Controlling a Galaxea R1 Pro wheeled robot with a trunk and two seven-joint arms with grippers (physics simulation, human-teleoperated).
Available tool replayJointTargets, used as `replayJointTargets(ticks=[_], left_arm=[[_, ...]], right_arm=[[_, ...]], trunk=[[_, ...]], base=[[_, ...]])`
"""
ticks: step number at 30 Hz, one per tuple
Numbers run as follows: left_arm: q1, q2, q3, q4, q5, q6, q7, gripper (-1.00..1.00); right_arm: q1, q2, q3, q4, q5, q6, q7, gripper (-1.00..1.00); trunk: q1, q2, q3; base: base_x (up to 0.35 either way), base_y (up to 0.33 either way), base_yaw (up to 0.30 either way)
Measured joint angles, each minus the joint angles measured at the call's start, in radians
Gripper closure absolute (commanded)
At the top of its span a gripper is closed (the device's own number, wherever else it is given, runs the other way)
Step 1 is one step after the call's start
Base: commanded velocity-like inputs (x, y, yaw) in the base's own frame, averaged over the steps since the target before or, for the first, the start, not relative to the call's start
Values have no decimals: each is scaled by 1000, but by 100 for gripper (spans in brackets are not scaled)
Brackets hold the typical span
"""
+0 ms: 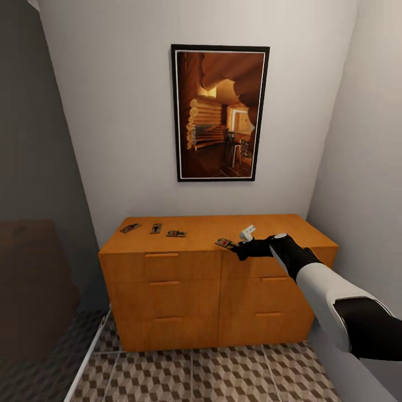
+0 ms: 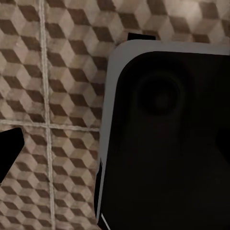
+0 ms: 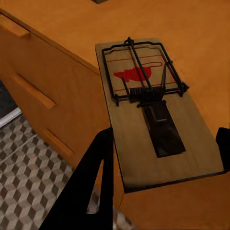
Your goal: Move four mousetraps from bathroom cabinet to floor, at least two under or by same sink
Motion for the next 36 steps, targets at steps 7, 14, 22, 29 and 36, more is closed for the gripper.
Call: replayJointTargets(ticks=[7, 14, 22, 29, 36], left_arm=[[0, 0, 0, 0, 0, 0, 0, -100], [0, 1, 0, 0, 0, 0, 0, -100], [0, 2, 0, 0, -1, 0, 0, -100], [0, 2, 3, -3, -2, 0, 1, -100], [0, -1, 6, -8, -2, 0, 3, -100]], right_arm=[[1, 1, 0, 8, 0, -2, -1, 100], [0, 1, 1, 39, 0, -7, -3, 100], [0, 1, 2, 104, 2, -46, -8, 100], [9, 1, 5, 287, 4, -257, -69, 100], [199, 1, 8, 311, 7, -400, -103, 100]], trunk=[[0, 0, 0], [0, 0, 0], [0, 0, 0], [0, 0, 0], [0, 0, 0]], base=[[-332, 0, 0], [-328, 0, 0], [-248, 0, 0], [-45, 0, 0], [-2, 0, 0]])
